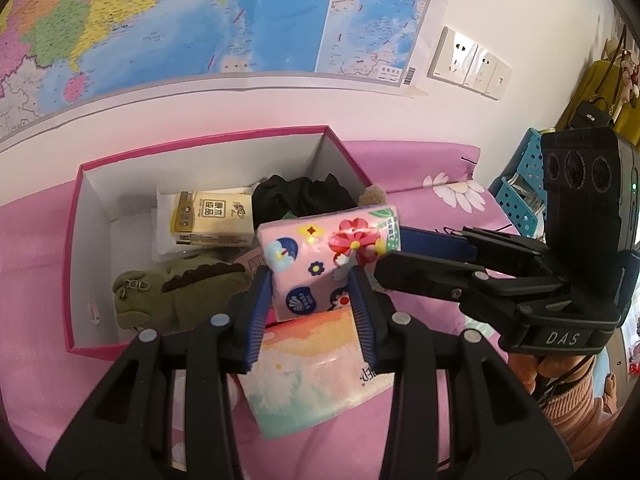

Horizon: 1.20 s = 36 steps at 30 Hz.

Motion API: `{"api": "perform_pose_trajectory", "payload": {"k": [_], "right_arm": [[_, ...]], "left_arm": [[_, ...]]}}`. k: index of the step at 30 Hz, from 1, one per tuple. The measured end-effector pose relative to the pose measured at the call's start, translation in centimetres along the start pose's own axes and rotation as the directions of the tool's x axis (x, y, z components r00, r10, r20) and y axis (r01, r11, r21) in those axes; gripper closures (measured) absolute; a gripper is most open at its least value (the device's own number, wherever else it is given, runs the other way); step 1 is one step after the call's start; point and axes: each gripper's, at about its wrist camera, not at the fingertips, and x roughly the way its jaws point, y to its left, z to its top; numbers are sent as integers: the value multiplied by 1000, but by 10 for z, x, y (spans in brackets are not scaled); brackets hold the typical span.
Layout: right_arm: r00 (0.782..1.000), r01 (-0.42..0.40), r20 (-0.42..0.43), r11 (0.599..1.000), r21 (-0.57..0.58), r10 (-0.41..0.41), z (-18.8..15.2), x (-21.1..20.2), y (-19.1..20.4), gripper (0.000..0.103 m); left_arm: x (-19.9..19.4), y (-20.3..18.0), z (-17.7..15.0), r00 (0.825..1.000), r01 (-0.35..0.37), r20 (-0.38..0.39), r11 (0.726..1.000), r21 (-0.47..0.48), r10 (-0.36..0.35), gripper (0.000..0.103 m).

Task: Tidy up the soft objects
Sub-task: 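Lower the floral packet into the pink box and open the right tool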

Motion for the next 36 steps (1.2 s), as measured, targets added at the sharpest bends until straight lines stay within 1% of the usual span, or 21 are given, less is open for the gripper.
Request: {"api": "perform_pose_trajectory", "payload": {"k": [36], "right_arm": [[999, 30, -13, 999, 42, -29, 12, 19, -13, 68]], "left_arm": [[23, 10, 16, 999, -31, -27, 999, -15, 31, 62]]}}
